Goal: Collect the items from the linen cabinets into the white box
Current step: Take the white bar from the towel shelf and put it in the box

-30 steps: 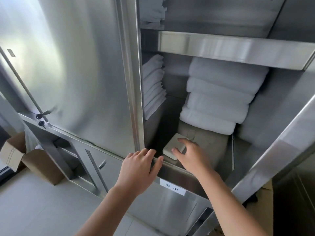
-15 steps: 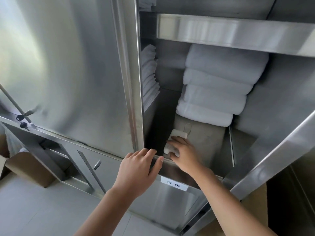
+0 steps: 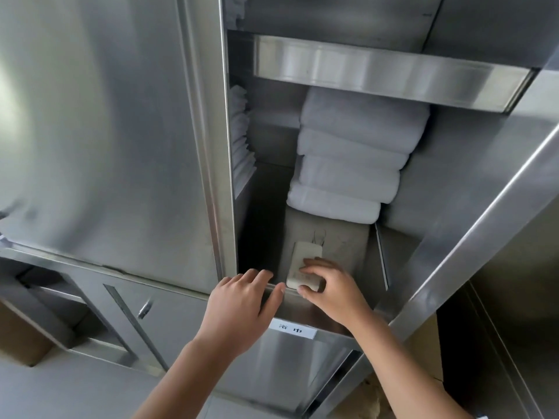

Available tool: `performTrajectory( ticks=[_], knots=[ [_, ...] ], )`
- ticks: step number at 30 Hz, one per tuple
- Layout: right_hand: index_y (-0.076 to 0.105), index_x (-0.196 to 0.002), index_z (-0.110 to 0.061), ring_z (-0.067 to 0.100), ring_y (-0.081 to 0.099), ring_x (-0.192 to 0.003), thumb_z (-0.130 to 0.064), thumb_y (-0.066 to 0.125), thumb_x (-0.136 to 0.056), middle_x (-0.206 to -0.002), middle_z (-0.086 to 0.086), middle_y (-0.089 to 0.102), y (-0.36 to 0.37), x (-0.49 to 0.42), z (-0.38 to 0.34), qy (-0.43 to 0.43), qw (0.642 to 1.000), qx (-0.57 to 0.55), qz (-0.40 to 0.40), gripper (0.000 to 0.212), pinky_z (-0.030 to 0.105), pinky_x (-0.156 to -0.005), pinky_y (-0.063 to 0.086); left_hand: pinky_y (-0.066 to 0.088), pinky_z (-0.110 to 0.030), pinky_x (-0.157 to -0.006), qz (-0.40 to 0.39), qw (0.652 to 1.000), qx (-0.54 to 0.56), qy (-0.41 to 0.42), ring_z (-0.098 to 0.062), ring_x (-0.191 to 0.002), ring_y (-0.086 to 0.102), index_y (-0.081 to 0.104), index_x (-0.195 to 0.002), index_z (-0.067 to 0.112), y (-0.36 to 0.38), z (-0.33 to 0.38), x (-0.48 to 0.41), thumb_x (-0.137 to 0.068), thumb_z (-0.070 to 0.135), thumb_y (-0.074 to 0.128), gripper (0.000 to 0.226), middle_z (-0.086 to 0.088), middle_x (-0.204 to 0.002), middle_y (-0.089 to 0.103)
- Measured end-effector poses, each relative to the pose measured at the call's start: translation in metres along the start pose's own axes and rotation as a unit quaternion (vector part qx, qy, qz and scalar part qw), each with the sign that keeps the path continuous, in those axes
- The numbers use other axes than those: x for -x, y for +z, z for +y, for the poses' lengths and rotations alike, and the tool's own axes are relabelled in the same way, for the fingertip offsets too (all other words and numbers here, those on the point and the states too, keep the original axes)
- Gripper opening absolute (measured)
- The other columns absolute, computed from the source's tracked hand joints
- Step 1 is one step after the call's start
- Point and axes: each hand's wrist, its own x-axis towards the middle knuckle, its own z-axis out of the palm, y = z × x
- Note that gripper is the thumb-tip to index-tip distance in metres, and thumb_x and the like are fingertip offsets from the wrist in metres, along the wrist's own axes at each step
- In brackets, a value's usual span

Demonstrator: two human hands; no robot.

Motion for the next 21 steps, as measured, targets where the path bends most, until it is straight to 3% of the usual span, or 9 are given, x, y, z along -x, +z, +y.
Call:
performTrajectory(
  ticks=[3, 7, 11, 16, 18, 21],
  knots=[
    [0.074, -0.102, -0.024, 0.011, 0.057, -0.117, -0.056, 0.082, -0.070, -0.121, -0.012, 0.063, 0.008, -0.001, -0.007, 0.062, 0.991, 0.046, 0.105, 0.045, 0.031, -0.087, 0.052, 0.045, -0.023, -0.077, 0.000, 1.000, 0.000, -0.003, -0.011, -0.086, 0.064, 0.058, -0.120, 0.033, 0.000, -0.001, -0.001, -0.095, 0.063, 0.013, 0.060, 0.015, -0.109, 0.065],
    [0.055, -0.132, -0.021, 0.027, 0.056, -0.119, -0.078, 0.074, -0.060, -0.130, 0.002, 0.053, 0.027, -0.008, -0.021, 0.146, 0.980, 0.105, 0.083, 0.093, 0.039, -0.089, 0.051, 0.047, -0.026, -0.080, -0.014, 1.000, 0.000, 0.003, -0.009, -0.088, 0.063, 0.057, -0.120, 0.033, 0.004, -0.002, -0.005, -0.095, 0.062, 0.014, 0.057, 0.015, -0.110, 0.064],
    [0.055, -0.134, -0.023, 0.027, 0.058, -0.118, -0.068, 0.076, -0.064, -0.132, 0.002, 0.055, 0.033, -0.011, -0.023, 0.134, 0.978, 0.130, 0.095, 0.086, 0.039, -0.097, 0.045, 0.047, -0.025, -0.078, -0.018, 1.000, -0.006, 0.010, -0.010, -0.087, 0.063, 0.057, -0.118, 0.033, 0.004, -0.005, -0.007, -0.096, 0.062, 0.015, 0.056, 0.015, -0.108, 0.065],
    [0.053, -0.141, -0.022, 0.021, 0.049, -0.132, -0.025, 0.071, -0.075, -0.144, -0.005, 0.049, 0.012, -0.010, -0.003, 0.056, 0.998, 0.004, -0.009, 0.068, 0.035, -0.110, 0.042, 0.049, -0.026, -0.074, -0.015, 1.000, 0.000, 0.006, -0.010, -0.084, 0.063, 0.059, -0.116, 0.033, 0.005, -0.007, -0.008, -0.096, 0.062, 0.017, 0.054, 0.014, -0.102, 0.066],
    [0.053, -0.141, -0.021, 0.022, 0.048, -0.133, -0.025, 0.073, -0.074, -0.143, -0.003, 0.050, 0.009, -0.011, 0.001, 0.050, 0.999, 0.012, -0.002, 0.070, 0.037, -0.110, 0.042, 0.050, -0.027, -0.075, -0.016, 1.000, 0.001, 0.010, -0.009, -0.084, 0.063, 0.058, -0.116, 0.033, 0.007, -0.005, -0.009, -0.096, 0.061, 0.018, 0.053, 0.014, -0.102, 0.066],
    [0.052, -0.142, -0.019, 0.025, 0.049, -0.127, -0.046, 0.081, -0.072, -0.137, 0.002, 0.053, 0.011, -0.014, 0.001, 0.088, 0.995, 0.052, 0.018, 0.080, 0.040, -0.103, 0.046, 0.048, -0.026, -0.075, -0.012, 1.000, 0.001, 0.014, -0.010, -0.084, 0.063, 0.060, -0.114, 0.032, 0.009, -0.002, -0.010, -0.096, 0.059, 0.021, 0.051, 0.013, -0.100, 0.066]
  ],
)
